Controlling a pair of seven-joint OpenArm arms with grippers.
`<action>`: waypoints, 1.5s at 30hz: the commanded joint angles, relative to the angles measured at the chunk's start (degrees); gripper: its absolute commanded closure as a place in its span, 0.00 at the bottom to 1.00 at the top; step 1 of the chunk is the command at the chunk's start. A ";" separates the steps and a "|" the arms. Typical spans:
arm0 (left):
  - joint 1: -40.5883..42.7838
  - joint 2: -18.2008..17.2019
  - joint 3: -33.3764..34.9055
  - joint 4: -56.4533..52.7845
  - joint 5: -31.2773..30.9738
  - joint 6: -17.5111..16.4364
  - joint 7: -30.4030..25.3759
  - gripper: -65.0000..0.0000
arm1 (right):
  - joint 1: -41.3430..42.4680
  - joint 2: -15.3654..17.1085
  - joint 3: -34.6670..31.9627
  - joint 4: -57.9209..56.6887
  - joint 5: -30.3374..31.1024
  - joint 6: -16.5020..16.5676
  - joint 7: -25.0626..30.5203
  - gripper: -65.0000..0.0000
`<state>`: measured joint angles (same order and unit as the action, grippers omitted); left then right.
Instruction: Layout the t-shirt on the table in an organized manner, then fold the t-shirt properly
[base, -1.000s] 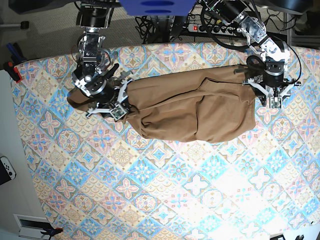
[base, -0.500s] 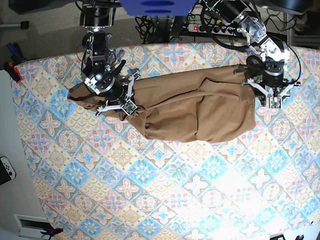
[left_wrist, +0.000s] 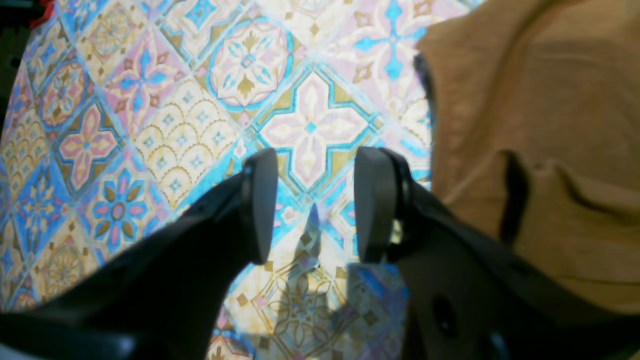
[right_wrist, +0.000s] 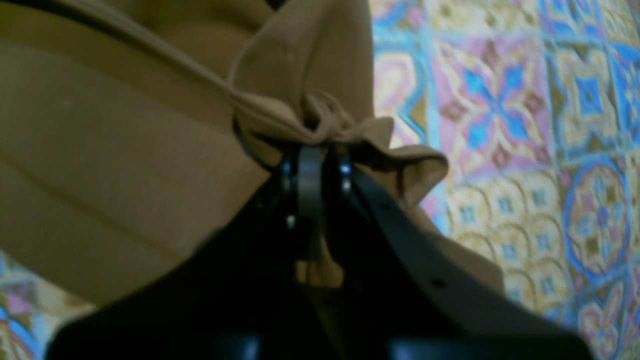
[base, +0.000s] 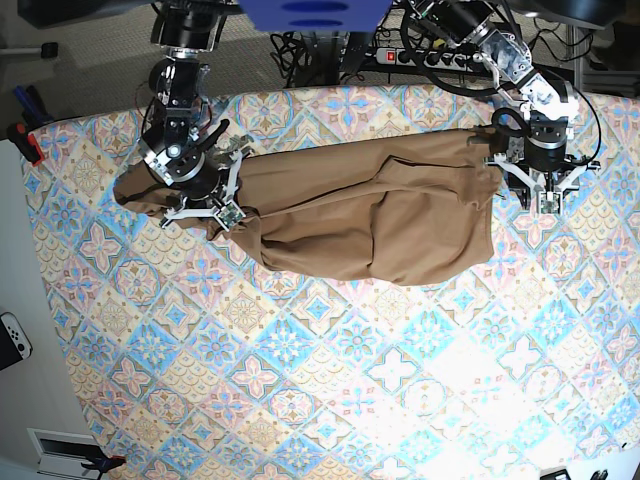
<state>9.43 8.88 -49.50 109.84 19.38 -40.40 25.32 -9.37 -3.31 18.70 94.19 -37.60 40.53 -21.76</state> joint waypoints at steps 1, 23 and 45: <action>0.20 0.12 0.13 0.97 -0.61 0.40 -1.19 0.62 | 1.41 0.19 -0.19 1.15 0.11 -0.53 0.35 1.00; 3.62 0.12 21.85 4.93 -5.53 0.40 14.11 0.62 | 3.52 0.01 -0.19 0.71 0.02 -0.53 0.35 1.00; 2.04 -5.32 22.11 -19.07 9.15 0.40 12.79 0.62 | 16.09 0.19 5.08 -2.98 0.11 -0.53 0.35 1.00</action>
<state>9.30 4.03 -26.89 92.38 21.23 -39.57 28.32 5.43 -3.31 23.97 90.24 -38.04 40.23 -22.72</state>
